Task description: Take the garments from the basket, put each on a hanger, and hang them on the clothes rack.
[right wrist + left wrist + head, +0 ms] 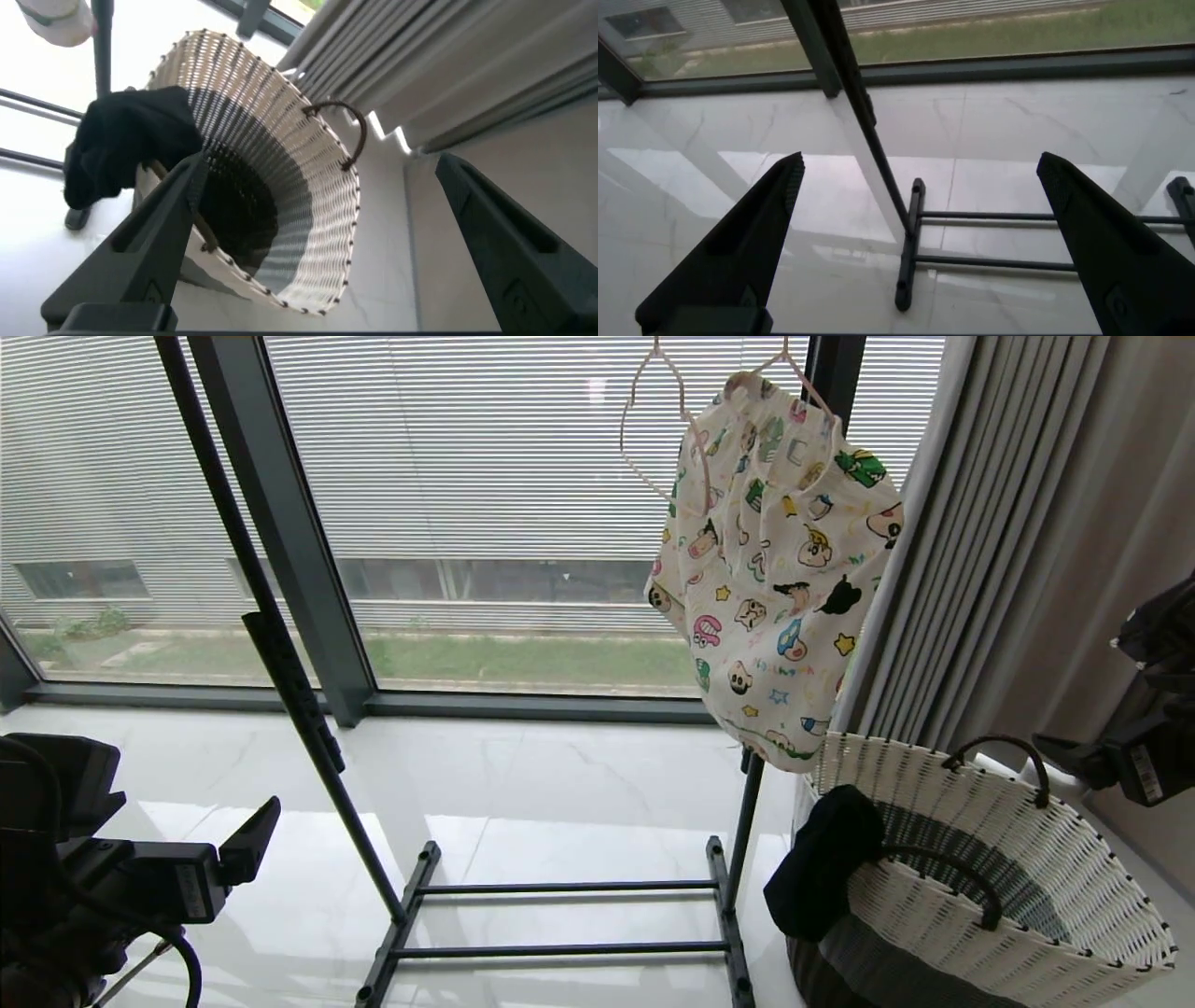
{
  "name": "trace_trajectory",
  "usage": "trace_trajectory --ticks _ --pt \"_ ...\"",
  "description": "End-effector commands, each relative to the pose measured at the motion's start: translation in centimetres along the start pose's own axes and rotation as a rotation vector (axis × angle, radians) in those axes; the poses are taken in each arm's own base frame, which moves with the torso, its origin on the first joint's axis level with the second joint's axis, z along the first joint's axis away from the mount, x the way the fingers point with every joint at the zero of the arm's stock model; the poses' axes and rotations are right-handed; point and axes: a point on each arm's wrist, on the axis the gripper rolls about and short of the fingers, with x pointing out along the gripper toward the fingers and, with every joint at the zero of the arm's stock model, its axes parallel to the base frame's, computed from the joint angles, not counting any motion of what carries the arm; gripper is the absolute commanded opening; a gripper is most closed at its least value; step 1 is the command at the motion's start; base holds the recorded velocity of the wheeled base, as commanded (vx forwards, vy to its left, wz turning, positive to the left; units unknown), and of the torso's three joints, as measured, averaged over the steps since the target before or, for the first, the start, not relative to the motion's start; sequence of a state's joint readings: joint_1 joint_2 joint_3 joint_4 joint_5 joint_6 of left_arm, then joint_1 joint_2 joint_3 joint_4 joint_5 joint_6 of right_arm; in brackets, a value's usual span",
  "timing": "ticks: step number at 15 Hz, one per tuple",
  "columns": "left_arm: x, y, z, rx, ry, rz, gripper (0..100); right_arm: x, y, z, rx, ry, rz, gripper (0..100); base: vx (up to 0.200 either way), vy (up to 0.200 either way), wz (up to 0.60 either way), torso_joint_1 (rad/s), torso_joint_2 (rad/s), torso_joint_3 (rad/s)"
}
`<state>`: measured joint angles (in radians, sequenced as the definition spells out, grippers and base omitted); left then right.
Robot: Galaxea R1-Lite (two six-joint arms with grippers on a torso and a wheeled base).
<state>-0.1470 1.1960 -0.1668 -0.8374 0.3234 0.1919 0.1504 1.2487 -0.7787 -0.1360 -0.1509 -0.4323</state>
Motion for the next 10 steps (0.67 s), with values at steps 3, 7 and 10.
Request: trace_trajectory --ticks 3,7,10 --pt "0.0 0.0 0.0 0.002 0.001 0.0 100 0.0 0.0 0.0 0.001 -0.001 -0.003 100 0.0 0.0 0.0 0.0 0.0 0.0" --pt "0.0 0.0 0.1 -0.006 -0.005 -0.004 100 0.9 0.3 -0.3 0.005 -0.004 0.057 100 0.1 0.0 0.0 0.001 0.0 0.001" --pt "-0.1 -0.3 0.2 0.001 -0.014 -0.026 100 1.1 1.3 -1.2 -0.015 -0.006 0.18 100 0.2 0.0 0.0 0.005 0.0 0.006"
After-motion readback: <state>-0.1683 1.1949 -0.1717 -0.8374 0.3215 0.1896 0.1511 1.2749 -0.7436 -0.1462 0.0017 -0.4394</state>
